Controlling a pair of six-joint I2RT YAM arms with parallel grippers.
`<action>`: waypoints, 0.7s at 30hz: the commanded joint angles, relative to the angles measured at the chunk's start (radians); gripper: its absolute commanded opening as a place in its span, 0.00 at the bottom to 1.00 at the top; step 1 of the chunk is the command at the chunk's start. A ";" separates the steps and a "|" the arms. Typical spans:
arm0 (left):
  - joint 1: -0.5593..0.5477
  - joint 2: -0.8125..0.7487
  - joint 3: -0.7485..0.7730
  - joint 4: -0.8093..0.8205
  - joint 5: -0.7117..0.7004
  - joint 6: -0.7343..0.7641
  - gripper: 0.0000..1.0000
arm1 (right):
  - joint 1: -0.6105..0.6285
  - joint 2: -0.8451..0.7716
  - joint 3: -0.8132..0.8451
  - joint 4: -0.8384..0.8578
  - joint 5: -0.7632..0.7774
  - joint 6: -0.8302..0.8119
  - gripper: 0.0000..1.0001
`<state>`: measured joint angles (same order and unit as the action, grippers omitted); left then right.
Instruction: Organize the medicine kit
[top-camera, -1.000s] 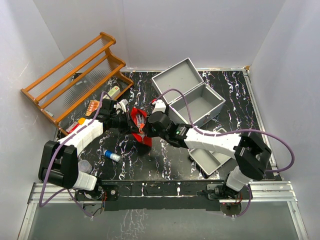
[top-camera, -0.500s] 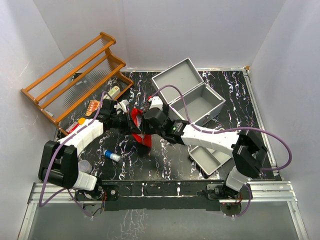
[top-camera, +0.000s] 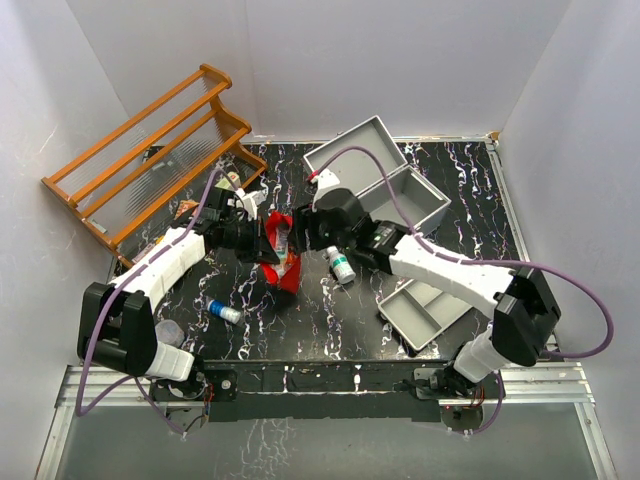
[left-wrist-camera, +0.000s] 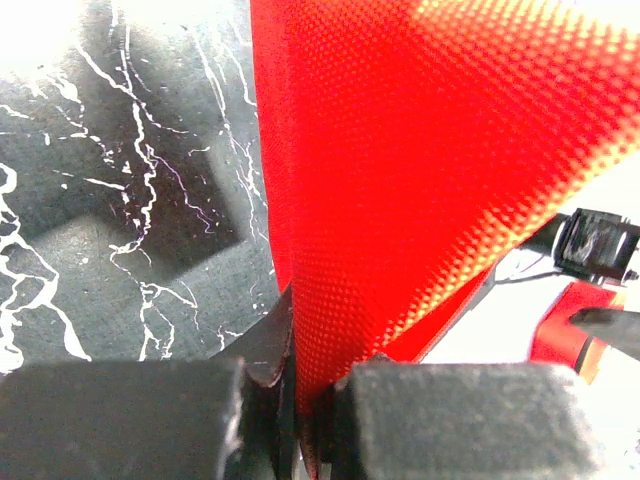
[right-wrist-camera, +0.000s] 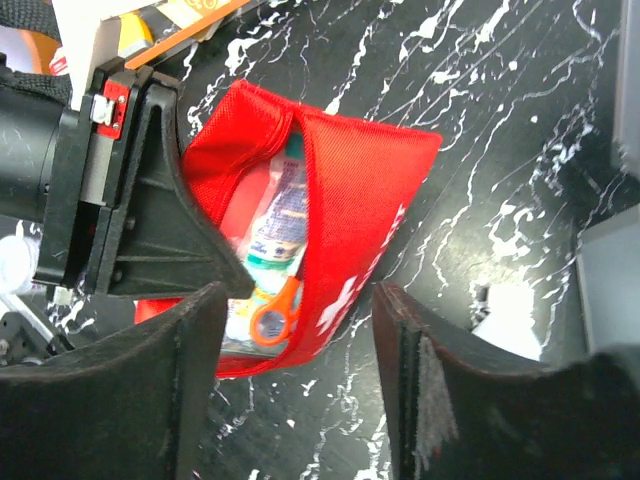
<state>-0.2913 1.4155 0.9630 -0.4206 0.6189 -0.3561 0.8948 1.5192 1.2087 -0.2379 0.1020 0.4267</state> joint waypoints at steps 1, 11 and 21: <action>-0.010 -0.003 0.059 -0.102 0.104 0.169 0.00 | -0.075 -0.042 0.065 0.013 -0.247 -0.192 0.62; -0.034 -0.028 0.090 -0.125 0.230 0.309 0.00 | -0.196 0.018 0.170 -0.011 -0.583 -0.439 0.73; -0.051 -0.141 0.039 -0.073 0.377 0.382 0.00 | -0.267 0.067 0.246 -0.099 -0.915 -0.582 0.73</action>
<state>-0.3328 1.3693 1.0058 -0.5209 0.8745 -0.0288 0.6243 1.5749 1.3998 -0.3157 -0.6289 -0.0708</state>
